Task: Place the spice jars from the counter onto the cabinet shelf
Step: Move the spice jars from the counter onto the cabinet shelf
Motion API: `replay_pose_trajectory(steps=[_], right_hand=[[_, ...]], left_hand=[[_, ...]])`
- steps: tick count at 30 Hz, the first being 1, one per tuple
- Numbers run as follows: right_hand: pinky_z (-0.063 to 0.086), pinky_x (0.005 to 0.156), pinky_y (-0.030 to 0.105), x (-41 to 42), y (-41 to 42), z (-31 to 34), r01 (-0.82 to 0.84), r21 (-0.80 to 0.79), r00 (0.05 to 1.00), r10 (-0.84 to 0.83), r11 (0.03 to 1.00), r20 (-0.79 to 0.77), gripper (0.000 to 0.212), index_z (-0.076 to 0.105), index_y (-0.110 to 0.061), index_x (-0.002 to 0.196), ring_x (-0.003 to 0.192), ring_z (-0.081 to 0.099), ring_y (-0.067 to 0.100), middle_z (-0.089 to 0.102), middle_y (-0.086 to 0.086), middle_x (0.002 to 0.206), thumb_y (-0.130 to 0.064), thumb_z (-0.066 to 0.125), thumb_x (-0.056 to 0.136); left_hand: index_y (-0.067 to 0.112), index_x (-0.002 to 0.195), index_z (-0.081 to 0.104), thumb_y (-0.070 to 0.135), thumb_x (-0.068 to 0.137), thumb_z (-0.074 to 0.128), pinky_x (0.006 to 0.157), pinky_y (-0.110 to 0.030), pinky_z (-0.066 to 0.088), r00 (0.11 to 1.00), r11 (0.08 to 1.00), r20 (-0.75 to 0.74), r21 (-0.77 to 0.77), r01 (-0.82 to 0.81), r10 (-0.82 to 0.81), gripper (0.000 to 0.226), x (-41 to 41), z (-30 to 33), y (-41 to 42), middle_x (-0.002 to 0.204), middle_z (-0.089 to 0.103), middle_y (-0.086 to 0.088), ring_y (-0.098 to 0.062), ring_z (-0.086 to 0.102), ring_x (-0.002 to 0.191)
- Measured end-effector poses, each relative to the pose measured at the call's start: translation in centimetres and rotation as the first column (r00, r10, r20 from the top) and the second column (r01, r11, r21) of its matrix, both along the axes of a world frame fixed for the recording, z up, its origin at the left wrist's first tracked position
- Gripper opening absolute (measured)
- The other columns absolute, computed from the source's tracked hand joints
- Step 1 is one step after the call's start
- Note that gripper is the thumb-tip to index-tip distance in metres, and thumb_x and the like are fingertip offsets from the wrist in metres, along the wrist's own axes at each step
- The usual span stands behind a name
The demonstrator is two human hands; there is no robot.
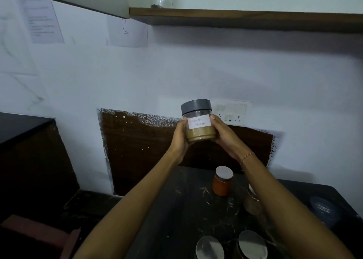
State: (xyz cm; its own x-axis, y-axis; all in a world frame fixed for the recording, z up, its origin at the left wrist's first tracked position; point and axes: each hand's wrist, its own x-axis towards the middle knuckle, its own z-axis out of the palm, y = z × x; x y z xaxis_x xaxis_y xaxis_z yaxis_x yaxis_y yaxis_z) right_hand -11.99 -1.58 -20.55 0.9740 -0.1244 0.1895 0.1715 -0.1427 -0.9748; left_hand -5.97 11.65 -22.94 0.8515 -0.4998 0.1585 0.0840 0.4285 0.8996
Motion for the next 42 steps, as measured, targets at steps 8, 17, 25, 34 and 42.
replay_pose_trajectory(steps=[8, 17, 25, 34, 42], right_hand=[[0.052, 0.080, 0.028, 0.6, -0.6, 4.2, 0.011, -0.029, 0.993, -0.007, 1.000, 0.119, 0.031, 0.054, -0.042, 0.118, 0.112, 0.057, 0.011, 0.061, -0.010, 0.120, -0.050, 0.036, 0.095], [0.050, 0.093, 0.031, 3.3, -2.3, 10.0, -0.026, -0.060, 0.974, 0.038, 0.998, 0.225, 0.058, 0.034, -0.025, 0.141, 0.124, 0.049, 0.021, 0.050, 0.003, 0.137, -0.018, 0.058, 0.088], [0.053, 0.085, 0.026, 7.3, -1.6, 21.6, -0.005, -0.186, 0.876, 0.094, 0.983, 0.473, 0.042, 0.047, -0.029, 0.128, 0.112, 0.057, 0.014, 0.058, 0.001, 0.125, -0.018, 0.059, 0.089], [0.051, 0.078, 0.017, 14.8, -2.5, 31.0, 0.224, -0.219, 0.830, -0.068, 0.950, 0.554, 0.045, 0.049, -0.012, 0.130, 0.102, 0.060, 0.011, 0.061, 0.004, 0.116, -0.014, 0.063, 0.087], [0.050, 0.096, 0.045, 22.0, -3.6, 33.7, 0.400, -0.208, 0.862, -0.290, 0.892, 0.416, 0.041, 0.056, -0.002, 0.120, 0.109, 0.060, 0.031, 0.063, 0.018, 0.117, -0.008, 0.067, 0.081]], left_hand=[[0.014, 0.122, 0.033, 0.024, 0.071, 0.057, 0.062, -0.031, 0.056, 0.992, 0.998, 0.125, 0.067, -0.007, -0.001, 0.057, 1.0, 5.1, -0.1, 0.127, 0.043, -0.013, -0.022, 0.055, 0.106], [0.009, 0.128, 0.043, 0.008, 0.082, 0.067, 0.095, -0.034, 0.050, 0.913, 0.976, 0.365, 0.047, -0.215, 0.183, 0.052, 4.6, 10.9, 0.4, 0.134, 0.052, -0.012, -0.026, 0.052, 0.121], [0.010, 0.130, 0.049, 0.016, 0.086, 0.065, 0.078, -0.015, 0.051, 0.729, 0.930, 0.589, -0.120, -0.348, 0.349, 0.048, 7.7, 22.2, 0.8, 0.109, 0.057, 0.002, -0.012, 0.054, 0.103], [0.006, 0.132, 0.050, 0.016, 0.082, 0.070, 0.090, -0.030, 0.051, 0.723, 0.900, 0.556, -0.125, -0.417, 0.411, 0.055, 15.4, 31.6, -1.5, 0.124, 0.059, -0.012, -0.023, 0.057, 0.113], [0.004, 0.119, 0.060, 0.019, 0.079, 0.073, 0.091, -0.032, 0.047, 0.663, 0.767, 0.608, 0.132, -0.627, 0.438, 0.044, 21.4, 35.4, -3.7, 0.119, 0.064, -0.009, -0.022, 0.058, 0.110]])
